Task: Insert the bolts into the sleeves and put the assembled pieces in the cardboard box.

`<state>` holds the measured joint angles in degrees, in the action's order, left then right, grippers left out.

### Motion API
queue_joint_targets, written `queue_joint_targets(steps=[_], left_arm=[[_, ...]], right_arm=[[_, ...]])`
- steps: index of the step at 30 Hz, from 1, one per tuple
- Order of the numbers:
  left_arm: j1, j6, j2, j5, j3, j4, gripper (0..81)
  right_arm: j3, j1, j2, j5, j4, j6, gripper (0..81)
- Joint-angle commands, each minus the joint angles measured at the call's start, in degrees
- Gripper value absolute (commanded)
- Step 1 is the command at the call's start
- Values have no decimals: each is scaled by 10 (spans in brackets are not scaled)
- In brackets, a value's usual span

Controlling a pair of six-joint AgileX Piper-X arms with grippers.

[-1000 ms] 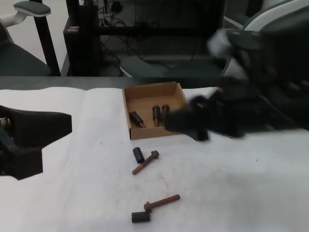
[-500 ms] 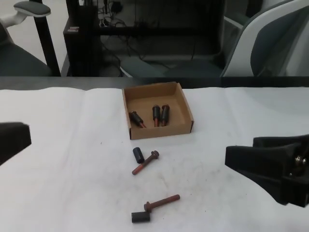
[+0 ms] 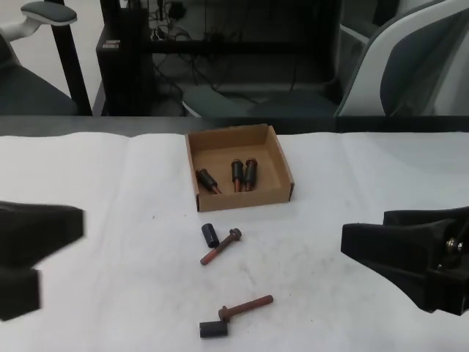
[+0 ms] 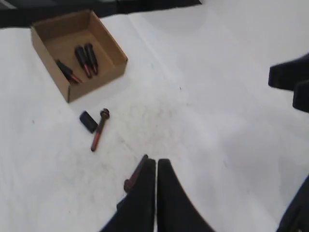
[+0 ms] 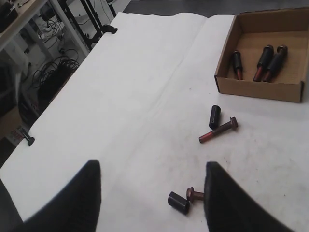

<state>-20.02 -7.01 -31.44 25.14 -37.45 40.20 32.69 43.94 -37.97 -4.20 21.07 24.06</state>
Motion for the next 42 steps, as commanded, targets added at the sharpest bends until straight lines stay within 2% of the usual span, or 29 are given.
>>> queue_joint_targets(steps=[1,5,14,18,23,29,33,36,38,42], left_arm=[[-2,44,-39,44,-2,-2,17],[-2,90,-93,46,-12,-2,17],[-2,84,-136,45,-24,-10,17],[-2,78,-127,45,-24,-10,17],[-2,53,-106,45,-24,-10,17],[-2,53,-78,45,-24,-10,17],[-2,53,-63,45,-24,-10,17],[-2,53,-59,45,-24,-10,17],[-2,53,-59,45,-24,-10,17],[-2,62,-59,45,-24,-10,17]], right_arm=[[2,1,5,5,-8,1,617],[2,1,5,5,-8,1,617],[2,1,-6,5,-8,3,617],[3,1,-62,-4,8,5,617],[38,-5,-197,-87,26,-8,617],[118,-30,-342,-153,34,-194,617],[185,-54,-420,-155,82,-371,617],[231,-66,-467,-154,119,-554,617],[251,-69,-491,-142,128,-642,617],[274,-69,-541,-105,130,-753,617]])
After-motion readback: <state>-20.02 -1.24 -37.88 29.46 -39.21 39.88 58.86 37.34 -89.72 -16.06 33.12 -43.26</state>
